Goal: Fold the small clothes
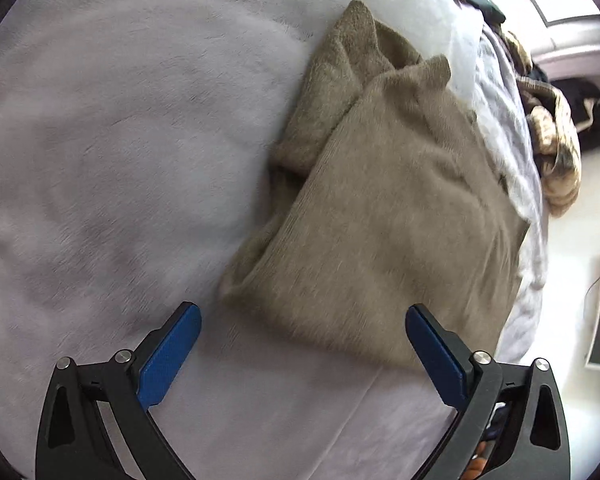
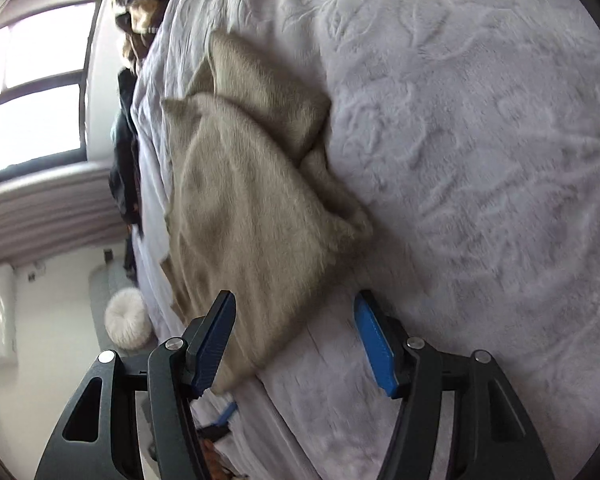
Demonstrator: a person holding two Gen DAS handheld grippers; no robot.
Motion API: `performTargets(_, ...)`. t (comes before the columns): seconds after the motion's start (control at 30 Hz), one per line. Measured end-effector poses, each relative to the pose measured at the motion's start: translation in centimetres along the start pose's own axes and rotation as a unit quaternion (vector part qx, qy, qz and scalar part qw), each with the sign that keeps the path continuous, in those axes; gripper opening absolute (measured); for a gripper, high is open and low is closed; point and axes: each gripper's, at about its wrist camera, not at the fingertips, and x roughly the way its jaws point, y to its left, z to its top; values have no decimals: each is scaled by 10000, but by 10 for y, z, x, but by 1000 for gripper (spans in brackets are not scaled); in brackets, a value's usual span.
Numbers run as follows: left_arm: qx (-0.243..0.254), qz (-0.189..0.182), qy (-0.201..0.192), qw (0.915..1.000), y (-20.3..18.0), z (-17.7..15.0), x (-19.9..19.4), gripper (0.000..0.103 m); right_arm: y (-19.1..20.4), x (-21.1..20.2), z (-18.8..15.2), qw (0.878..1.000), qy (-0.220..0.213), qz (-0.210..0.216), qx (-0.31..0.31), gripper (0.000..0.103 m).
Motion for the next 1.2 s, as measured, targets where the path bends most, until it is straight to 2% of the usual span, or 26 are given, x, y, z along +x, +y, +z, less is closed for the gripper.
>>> performTargets(0.03, -17, 38, -39, 10000, -2, 3, 2, 84, 0, 3, 5, 9998, -125, 94, 137, 66)
performTargets(0.07, 0, 224, -78, 9997, -4, 5, 5, 61, -1, 5, 8, 9994, -181, 152, 263, 66)
performTargets(0.1, 23, 471, -73, 9989, -5, 8, 8, 49, -1, 8, 11, 9987, -237, 216, 396, 61)
performTargets(0.13, 27, 617, -67, 9981, -5, 10, 10, 31, 1, 10, 14, 9987, -240, 160, 410, 36)
performTargets(0.17, 8, 458, -88, 9989, -5, 12, 10, 18, 5, 13, 16, 9992, -185, -87, 346, 19)
performTargets(0.2, -9, 254, -111, 9996, -5, 12, 8, 18, 13, 14, 19, 9990, -139, -395, 173, 9)
performTargets(0.37, 828, 211, -731, 9937, -29, -3, -38, 17, 69, -10, 11, 9921, -106, -519, -1141, 8)
performTargets(0.43, 1057, 238, -854, 9904, -35, -13, -51, 17, 80, -20, 4, 9878, -91, -571, -1446, 8)
performTargets(0.53, 1079, 394, -714, 9908, -29, -17, -43, 17, 71, -21, 4, 9846, -55, -814, -1546, 8)
performTargets(0.63, 934, 707, -487, 9919, -9, -17, -13, 18, 38, -5, 12, 9828, 110, -1271, -1337, 8)
performTargets(0.7, 849, 681, -411, 9932, 1, -16, -3, 20, 18, -1, 18, 9834, 229, -1319, -1227, 8)
performTargets(0.8, 1000, 833, -451, 9905, 7, -15, -13, 22, 12, -15, 18, 9831, 205, -1370, -1194, 12)
performTargets(0.9, 1182, 1105, -464, 9857, 8, -17, -27, 22, 6, -41, 17, 9786, 132, -1722, -1115, 14)
performTargets(0.97, 1228, 1419, -526, 9808, 10, -15, -38, 22, 4, -55, 16, 9753, 1, -1905, -1121, 14)
performTargets(1.1, 1396, 1136, -674, 9814, -2, -4, -57, 22, 29, -77, 16, 9711, -240, -1797, -1555, 16)
performTargets(1.2, 1800, 958, -807, 9756, -32, 12, -55, 22, 60, -66, 25, 9674, -220, -1611, -1943, 16)
